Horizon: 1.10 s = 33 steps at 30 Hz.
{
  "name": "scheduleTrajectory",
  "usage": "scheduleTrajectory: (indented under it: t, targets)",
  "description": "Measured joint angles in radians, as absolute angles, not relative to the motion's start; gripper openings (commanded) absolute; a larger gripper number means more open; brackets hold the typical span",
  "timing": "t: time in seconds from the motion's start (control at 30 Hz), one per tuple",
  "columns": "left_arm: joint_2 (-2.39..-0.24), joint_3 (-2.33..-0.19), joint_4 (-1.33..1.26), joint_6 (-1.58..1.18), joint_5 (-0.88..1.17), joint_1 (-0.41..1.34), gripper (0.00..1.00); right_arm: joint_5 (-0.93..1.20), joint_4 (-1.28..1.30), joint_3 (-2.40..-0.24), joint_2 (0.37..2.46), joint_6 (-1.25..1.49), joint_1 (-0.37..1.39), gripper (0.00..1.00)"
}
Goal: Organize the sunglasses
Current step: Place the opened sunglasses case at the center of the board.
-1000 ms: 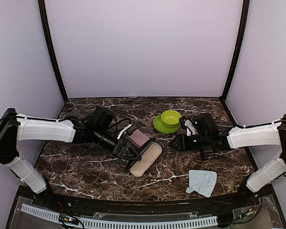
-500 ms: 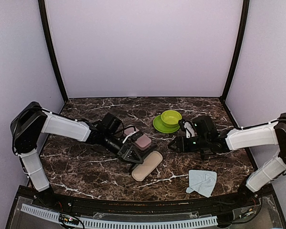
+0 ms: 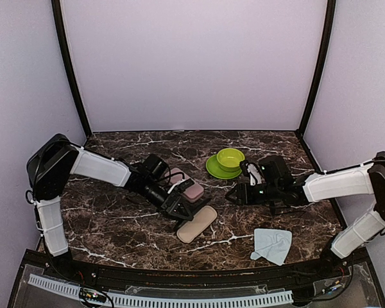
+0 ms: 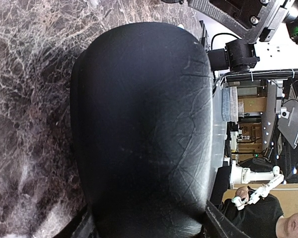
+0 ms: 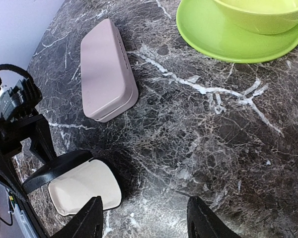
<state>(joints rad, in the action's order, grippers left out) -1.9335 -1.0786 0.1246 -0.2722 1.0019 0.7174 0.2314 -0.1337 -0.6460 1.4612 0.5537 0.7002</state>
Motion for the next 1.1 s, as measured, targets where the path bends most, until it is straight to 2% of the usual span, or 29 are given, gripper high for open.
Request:
scheduleTrajectory:
  t: [0.13, 0.33, 0.67, 1.1]
  targets:
    - [-1.934, -1.081, 0.139, -0.255, 0.976, 0.717, 0.82, 0.231, -0.134, -0.646, 1.462, 0.553, 0.700, 0.58]
    - [-1.934, -1.082, 0.173, -0.231, 0.920, 0.717, 0.91, 0.231, -0.134, -0.646, 1.462, 0.554, 0.700, 0.58]
    - [-1.924, -1.095, 0.208, -0.214, 0.859, 0.716, 0.93, 0.231, -0.134, -0.646, 1.462, 0.555, 0.700, 0.58]
    - [-1.794, -1.097, 0.311, -0.182, 0.603, 0.719, 0.93, 0.181, -0.039, -0.646, 1.427, 0.534, 0.700, 0.58]
